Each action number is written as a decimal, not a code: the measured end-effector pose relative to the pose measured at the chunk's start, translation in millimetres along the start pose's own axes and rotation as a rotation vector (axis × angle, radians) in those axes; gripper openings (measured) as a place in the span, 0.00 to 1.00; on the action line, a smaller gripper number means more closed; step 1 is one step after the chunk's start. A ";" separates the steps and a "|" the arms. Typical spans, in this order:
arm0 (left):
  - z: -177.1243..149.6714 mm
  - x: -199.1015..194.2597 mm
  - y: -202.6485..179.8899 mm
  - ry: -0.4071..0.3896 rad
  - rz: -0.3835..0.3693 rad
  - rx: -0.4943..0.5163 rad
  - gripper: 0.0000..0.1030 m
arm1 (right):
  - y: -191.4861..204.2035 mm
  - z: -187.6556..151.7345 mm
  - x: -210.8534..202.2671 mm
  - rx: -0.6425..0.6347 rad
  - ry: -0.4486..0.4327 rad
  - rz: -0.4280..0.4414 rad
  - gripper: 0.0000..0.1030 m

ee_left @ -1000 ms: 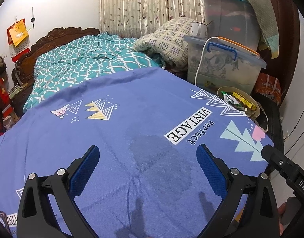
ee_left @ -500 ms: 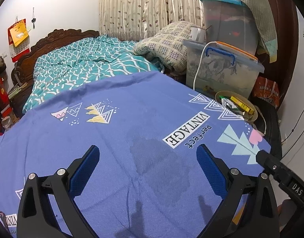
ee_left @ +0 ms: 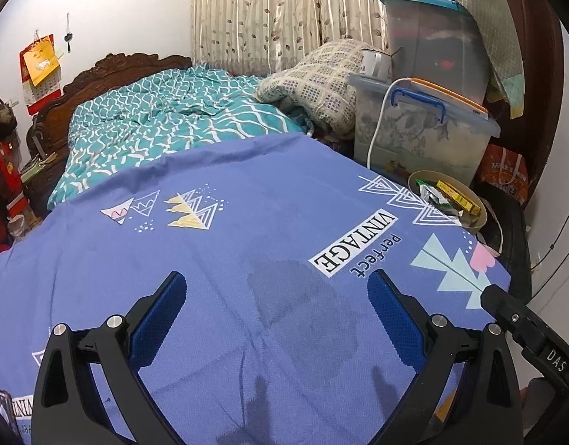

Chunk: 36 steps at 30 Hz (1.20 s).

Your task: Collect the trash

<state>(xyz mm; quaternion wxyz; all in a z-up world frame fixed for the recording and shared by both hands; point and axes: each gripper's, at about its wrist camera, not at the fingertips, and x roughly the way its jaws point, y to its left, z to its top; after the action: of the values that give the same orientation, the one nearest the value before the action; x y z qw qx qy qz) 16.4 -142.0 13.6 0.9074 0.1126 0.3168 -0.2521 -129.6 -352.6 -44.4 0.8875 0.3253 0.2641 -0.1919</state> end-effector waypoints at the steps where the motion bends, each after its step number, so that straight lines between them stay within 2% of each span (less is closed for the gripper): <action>1: 0.0 0.3 0.2 0.003 -0.002 0.000 0.92 | -0.3 0.2 0.6 -0.001 0.003 0.001 0.97; 10: -0.9 1.1 2.2 0.009 0.028 -0.004 0.92 | 3.9 -0.1 2.0 -0.014 0.018 0.005 0.97; 20: 0.9 -0.5 8.4 0.010 -0.016 -0.029 0.92 | 9.0 -1.4 1.8 -0.032 0.030 0.016 0.97; 27: 3.2 -1.5 19.7 -0.001 0.001 -0.067 0.92 | 12.1 -2.0 2.4 -0.044 0.032 0.020 0.97; 36: 1.4 8.5 26.3 0.033 -0.002 -0.086 0.92 | 20.2 -5.0 2.3 -0.069 0.032 0.023 0.97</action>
<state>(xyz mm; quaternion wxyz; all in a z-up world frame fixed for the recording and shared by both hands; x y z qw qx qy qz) 36.8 -123.4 10.4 0.9059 0.0774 0.3422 -0.2374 -119.2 -335.2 -39.4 0.8959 0.3006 0.2809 -0.1675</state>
